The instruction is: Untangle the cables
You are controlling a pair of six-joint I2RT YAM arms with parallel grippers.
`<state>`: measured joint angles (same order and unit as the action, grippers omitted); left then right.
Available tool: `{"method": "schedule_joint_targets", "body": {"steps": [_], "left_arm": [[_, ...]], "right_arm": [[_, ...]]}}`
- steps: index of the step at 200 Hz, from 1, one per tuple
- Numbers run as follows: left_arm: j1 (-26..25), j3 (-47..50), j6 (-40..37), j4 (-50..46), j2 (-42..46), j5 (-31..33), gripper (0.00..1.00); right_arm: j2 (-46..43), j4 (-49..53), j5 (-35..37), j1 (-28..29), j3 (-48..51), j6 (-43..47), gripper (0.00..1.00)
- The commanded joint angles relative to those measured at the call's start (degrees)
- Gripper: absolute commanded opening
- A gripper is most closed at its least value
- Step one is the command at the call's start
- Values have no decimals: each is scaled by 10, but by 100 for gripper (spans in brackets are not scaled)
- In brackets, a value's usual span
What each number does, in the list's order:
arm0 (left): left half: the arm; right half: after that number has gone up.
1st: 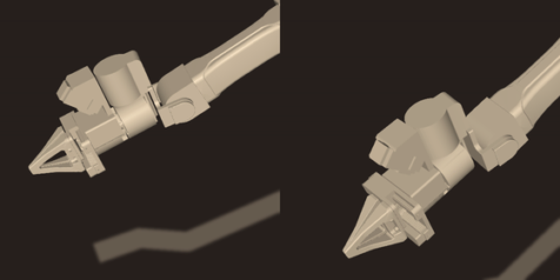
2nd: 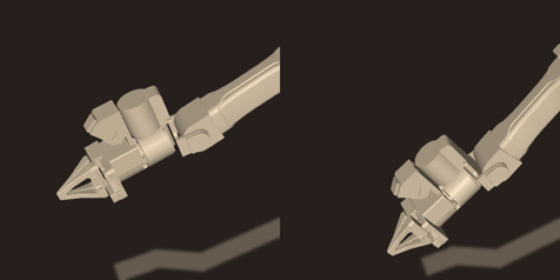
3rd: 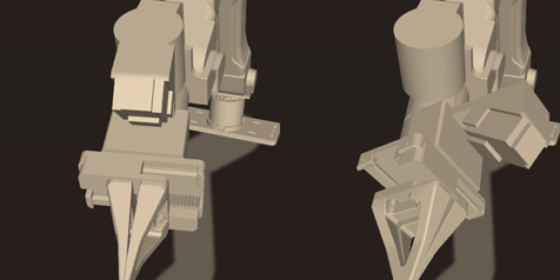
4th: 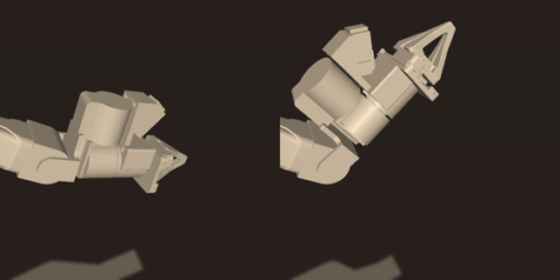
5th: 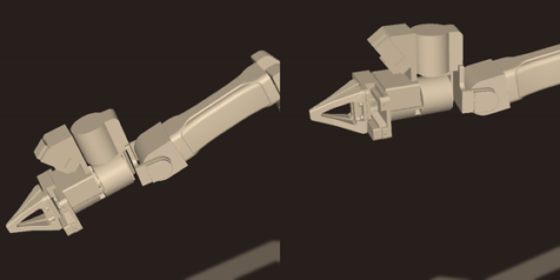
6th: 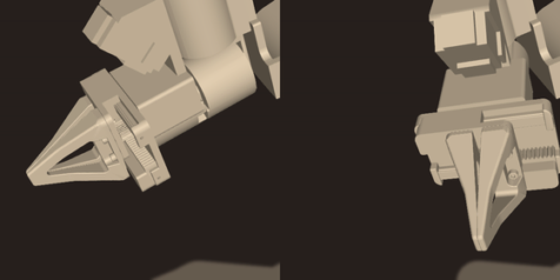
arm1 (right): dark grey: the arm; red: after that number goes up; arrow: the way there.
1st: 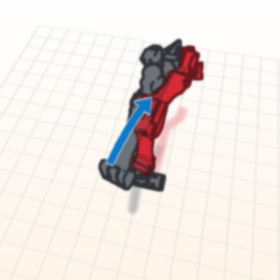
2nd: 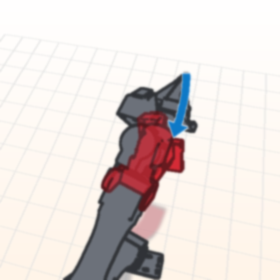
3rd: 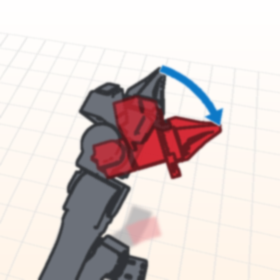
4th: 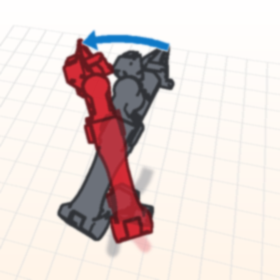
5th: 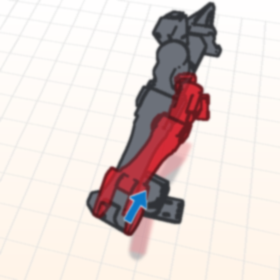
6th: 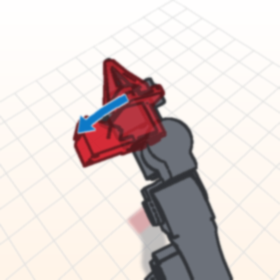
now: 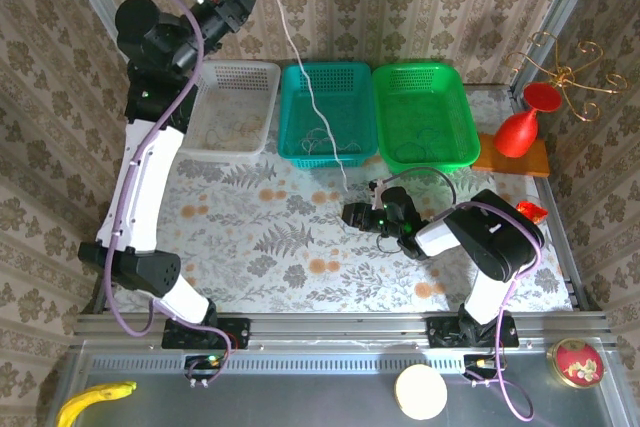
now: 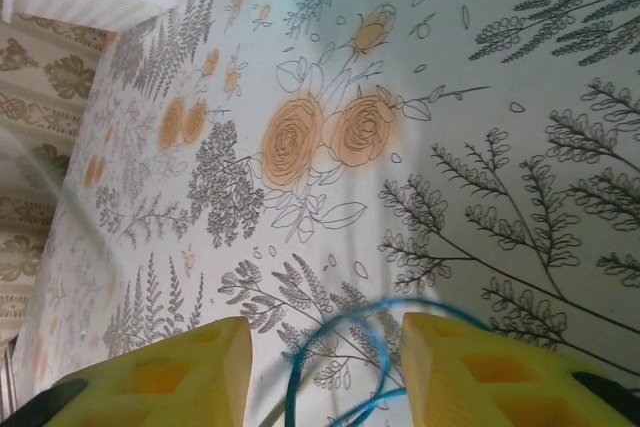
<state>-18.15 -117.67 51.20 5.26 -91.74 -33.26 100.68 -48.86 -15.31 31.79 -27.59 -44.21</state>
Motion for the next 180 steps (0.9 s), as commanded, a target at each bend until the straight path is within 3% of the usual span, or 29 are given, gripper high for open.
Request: {"method": "schedule_joint_targets", "body": {"steps": [1, 65, 94, 180], "left_arm": [[6, -48, 7, 5, -13, -12, 0], [8, -66, 8, -2, -22, -16, 0], [14, -92, 9, -12, -30, -16, 0], [26, -220, 24, -36, -92, -15, 0]], "right_arm": [[31, 33, 24, 1, 23, -10, 49], [37, 12, 20, 5, 30, -19, 56], [33, 3, 20, 5, 39, -22, 66], [27, 10, 29, 6, 51, -24, 69]]}}
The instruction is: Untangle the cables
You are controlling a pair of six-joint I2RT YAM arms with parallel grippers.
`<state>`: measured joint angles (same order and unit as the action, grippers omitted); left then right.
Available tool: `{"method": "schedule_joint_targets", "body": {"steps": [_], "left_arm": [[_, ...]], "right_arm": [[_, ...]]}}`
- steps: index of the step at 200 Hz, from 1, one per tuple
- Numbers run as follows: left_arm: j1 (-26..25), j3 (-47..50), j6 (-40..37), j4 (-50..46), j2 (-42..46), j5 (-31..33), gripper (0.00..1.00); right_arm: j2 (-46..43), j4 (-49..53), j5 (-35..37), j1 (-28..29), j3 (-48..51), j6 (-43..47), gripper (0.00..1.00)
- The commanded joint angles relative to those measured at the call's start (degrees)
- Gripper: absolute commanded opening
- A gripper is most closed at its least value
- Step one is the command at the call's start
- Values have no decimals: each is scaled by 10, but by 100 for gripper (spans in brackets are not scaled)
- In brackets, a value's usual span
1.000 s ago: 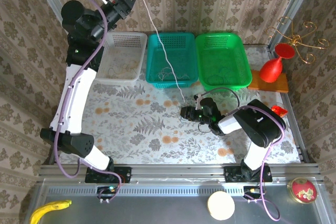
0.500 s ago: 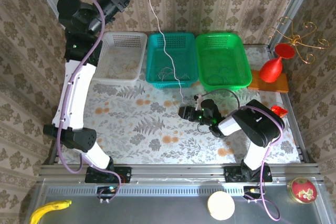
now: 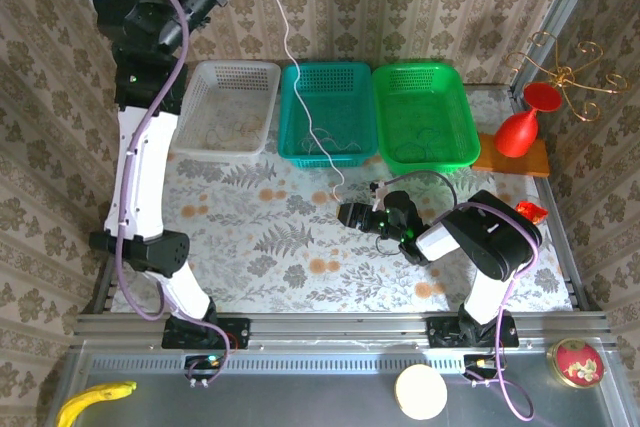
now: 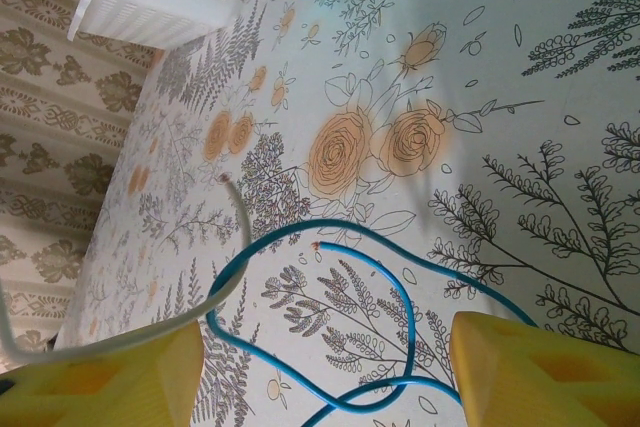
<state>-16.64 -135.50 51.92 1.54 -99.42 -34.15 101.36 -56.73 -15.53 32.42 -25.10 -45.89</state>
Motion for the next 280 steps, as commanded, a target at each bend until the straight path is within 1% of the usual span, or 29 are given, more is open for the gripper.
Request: {"method": "schedule_joint_targets", "body": {"steps": [1, 35, 55, 98, 127, 152, 176, 192, 211, 213, 222, 230, 253, 280], "left_arm": [[12, -44, 18, 1, -16, -5, 0], [31, -106, 39, 3, -45, 3, 0], [42, -127, 54, 15, -56, 11, 0], [65, -129, 88, 47, -69, 20, 0], [72, -129, 98, 57, -76, 21, 0], [85, -130, 105, 60, -76, 22, 0], [99, -131, 113, 63, -72, 21, 0], [104, -131, 116, 63, -70, 18, 0], [109, -130, 118, 63, -70, 15, 0], [109, -130, 119, 63, -69, 15, 0], [113, -130, 121, 64, -69, 15, 0], [115, -130, 123, 64, -67, 14, 0], [124, -130, 128, 65, -67, 12, 0], [127, -127, 129, 69, -67, 11, 0]], "right_arm": [[20, 89, 31, -1, 26, -7, 69], [17, 103, 38, -1, 29, -7, 69], [16, 110, 43, -1, 33, -10, 69], [10, 123, 51, -1, 38, -13, 69], [8, 124, 46, 0, 39, -11, 65], [-3, 134, 49, -1, 50, -3, 65], [-24, 157, 59, -2, 67, 9, 60], [-39, 182, 65, -3, 70, 17, 51], [-62, 209, 71, -3, 70, 23, 24], [-65, 213, 72, -3, 70, 24, 22], [-79, 231, 79, -3, 69, 29, 9], [-93, 249, 87, -3, 68, 35, 0], [-140, 317, 114, -9, 59, 55, 0], [-193, 370, 135, -21, 50, 69, 0]]}}
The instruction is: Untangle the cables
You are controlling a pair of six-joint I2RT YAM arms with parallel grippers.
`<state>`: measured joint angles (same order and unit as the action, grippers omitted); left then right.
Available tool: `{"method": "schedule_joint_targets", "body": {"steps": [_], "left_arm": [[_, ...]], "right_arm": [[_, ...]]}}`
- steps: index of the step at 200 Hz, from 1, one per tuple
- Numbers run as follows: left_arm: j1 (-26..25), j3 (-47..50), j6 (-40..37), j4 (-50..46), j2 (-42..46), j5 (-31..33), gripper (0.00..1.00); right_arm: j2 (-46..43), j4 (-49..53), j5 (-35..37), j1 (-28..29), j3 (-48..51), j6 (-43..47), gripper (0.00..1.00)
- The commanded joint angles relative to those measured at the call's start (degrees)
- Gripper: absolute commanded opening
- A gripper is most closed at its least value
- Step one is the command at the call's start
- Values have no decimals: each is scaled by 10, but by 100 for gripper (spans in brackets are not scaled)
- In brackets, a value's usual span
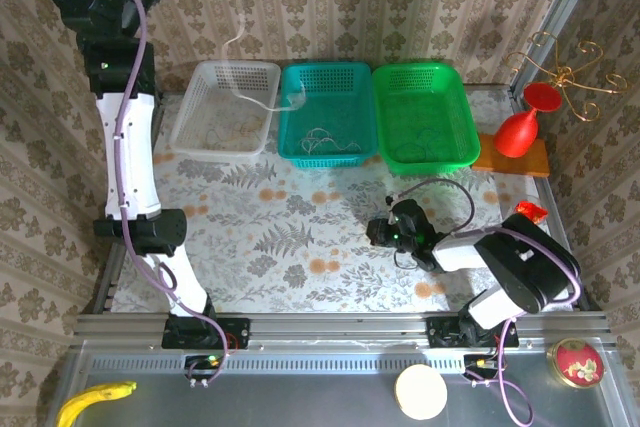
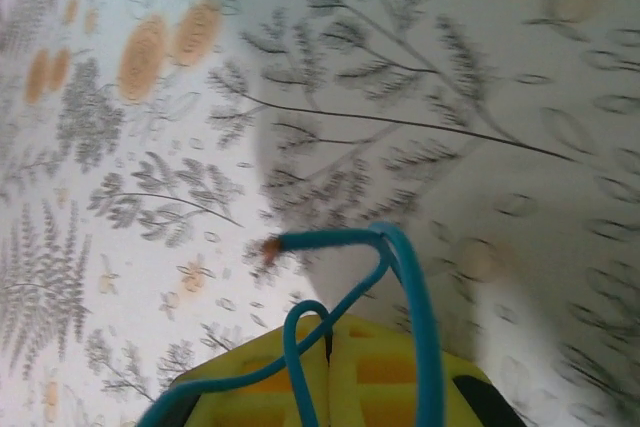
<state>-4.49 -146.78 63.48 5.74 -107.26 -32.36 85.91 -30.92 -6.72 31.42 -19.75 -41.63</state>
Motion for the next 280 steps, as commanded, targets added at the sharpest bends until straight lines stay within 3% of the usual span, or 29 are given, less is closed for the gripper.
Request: {"method": "schedule_joint_targets", "body": {"steps": [1, 134, 196, 280], "left_arm": [[5, -14, 14, 27, 11, -7, 0], [-18, 43, 0, 48, -3, -19, 0], [-62, 51, -16, 85, -52, -37, 0], [-103, 166, -84, 111, -117, -60, 0]], "right_arm": [[-40, 112, 47, -12, -5, 26, 0], [-202, 216, -3, -18, -39, 53, 0], [-217, 222, -37, -19, -35, 53, 0], [-223, 217, -57, -17, -25, 53, 0]]}}
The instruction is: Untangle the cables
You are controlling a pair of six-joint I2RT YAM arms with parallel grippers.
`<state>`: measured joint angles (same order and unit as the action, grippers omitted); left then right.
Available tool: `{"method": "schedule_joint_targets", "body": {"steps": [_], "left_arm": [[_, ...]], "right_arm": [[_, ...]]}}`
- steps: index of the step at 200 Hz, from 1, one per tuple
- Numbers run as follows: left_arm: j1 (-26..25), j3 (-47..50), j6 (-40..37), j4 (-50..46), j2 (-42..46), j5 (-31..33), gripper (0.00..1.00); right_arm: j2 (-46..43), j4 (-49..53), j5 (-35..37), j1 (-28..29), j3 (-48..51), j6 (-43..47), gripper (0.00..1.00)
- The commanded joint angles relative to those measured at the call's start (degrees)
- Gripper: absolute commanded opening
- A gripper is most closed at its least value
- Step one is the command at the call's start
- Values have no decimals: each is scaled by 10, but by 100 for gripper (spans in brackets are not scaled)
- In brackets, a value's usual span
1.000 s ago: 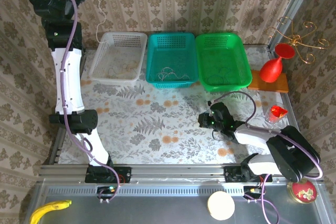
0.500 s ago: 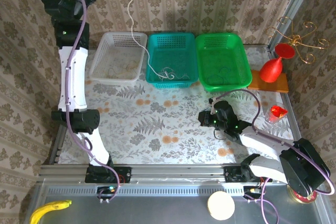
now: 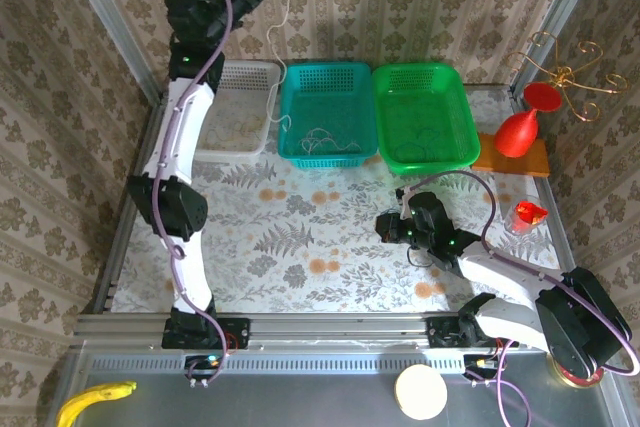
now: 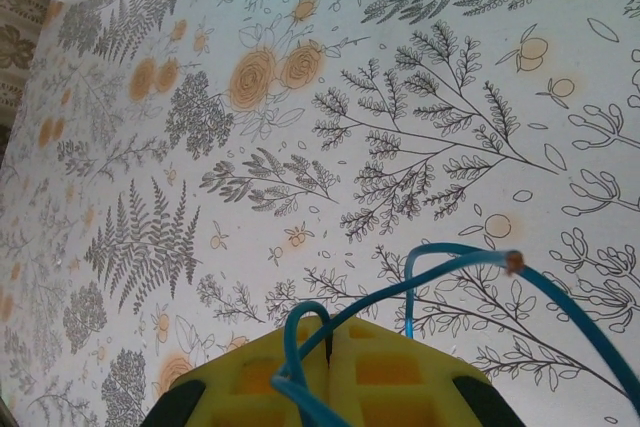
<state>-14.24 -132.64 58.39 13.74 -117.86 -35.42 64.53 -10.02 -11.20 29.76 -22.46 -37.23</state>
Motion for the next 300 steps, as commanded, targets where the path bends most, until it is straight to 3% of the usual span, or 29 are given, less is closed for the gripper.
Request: {"method": "schedule_joint_targets", "body": {"steps": [1, 77, 119, 132, 175, 183, 250, 300], "left_arm": [[-6, 26, -34, 31, -12, -29, 0], [-34, 95, -80, 10, -5, -36, 0], [-47, 201, -108, 19, 24, -27, 0], [-48, 241, -114, 26, 36, -22, 12], [-45, 319, -137, 28, 77, -19, 80], [-44, 328, -142, 27, 87, -19, 99], [-41, 455, -132, 28, 207, -40, 100], [-62, 628, -111, 56, 317, -33, 100]], "right_arm": [[-9, 8, -13, 0, 2, 9, 0], [10, -4, -20, -1, -4, 4, 0], [4, 3, -30, -1, -24, 2, 0], [-3, 13, -33, -1, -36, 3, 0], [-29, 49, -53, -10, -95, 1, 0], [-32, 56, -60, -15, -109, -1, 0], [-22, 54, -112, -45, -238, -58, 0], [1, -27, -164, -57, -237, -130, 0]]}}
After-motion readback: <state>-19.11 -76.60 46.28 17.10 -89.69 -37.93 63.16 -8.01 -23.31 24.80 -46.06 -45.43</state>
